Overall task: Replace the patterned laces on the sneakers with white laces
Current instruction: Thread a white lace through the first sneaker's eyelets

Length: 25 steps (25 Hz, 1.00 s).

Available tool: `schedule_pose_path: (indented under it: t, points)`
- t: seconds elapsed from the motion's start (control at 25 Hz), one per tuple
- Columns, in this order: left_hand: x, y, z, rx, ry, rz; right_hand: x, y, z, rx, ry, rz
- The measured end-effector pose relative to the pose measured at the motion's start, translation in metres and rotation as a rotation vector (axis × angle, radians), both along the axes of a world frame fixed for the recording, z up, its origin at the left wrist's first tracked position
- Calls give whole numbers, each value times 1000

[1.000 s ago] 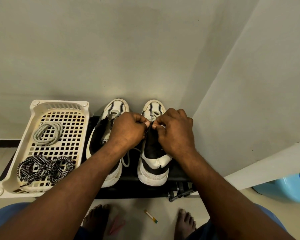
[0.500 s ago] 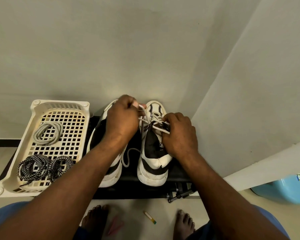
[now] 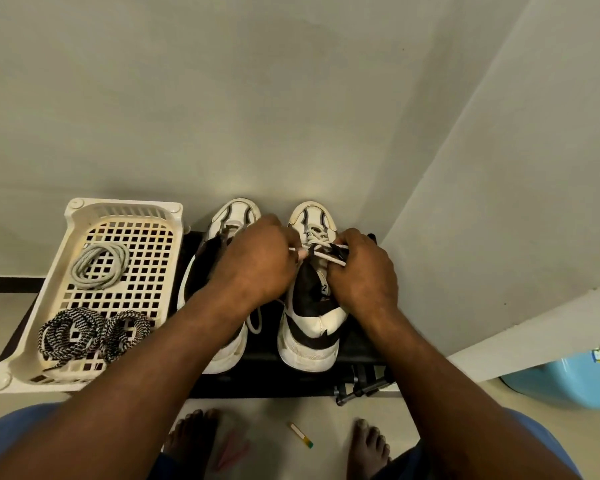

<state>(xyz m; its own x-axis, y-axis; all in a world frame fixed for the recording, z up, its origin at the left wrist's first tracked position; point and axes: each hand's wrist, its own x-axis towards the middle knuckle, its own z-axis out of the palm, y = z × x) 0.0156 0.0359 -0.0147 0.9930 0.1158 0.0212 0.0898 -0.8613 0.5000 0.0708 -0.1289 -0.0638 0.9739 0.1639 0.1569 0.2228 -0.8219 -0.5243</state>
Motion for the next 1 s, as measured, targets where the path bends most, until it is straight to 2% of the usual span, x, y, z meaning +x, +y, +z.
schedule_pose_path:
  t: [0.04,0.16,0.2,0.24,0.28,0.4,0.48,0.6,0.68,0.76,0.8,0.92,1.0]
  points:
    - [1,1,3,-205,-51,25,0,0,-1,4,1,-3]
    - [-4,6,28,-1185,-67,21,2,0,-3,41,0,-7]
    - [-8,9,36,-1404,-71,-44,2,0,-3,51,2,-6]
    - [-11,13,41,-1481,-75,-84,2,1,-2,58,8,-4]
    - [-12,16,42,-1450,-74,-81,1,1,-2,63,6,-4]
    - [-9,16,31,-1056,-47,53,1,0,-3,64,-1,-11]
    - [-10,15,27,-887,-59,97,3,-2,-1,85,32,0]
    - [-11,12,25,-580,-63,107,8,-7,5,208,124,37]
    - [-7,15,19,-303,-121,203,9,-10,11,274,142,70]
    - [3,20,4,-22,-229,185,10,-10,16,295,135,106]
    - [7,21,-3,77,-213,129,10,-10,18,298,131,116]
    - [16,16,-23,307,9,7,10,-11,18,300,140,96]
    - [18,12,-21,298,68,5,13,-11,17,324,154,68]
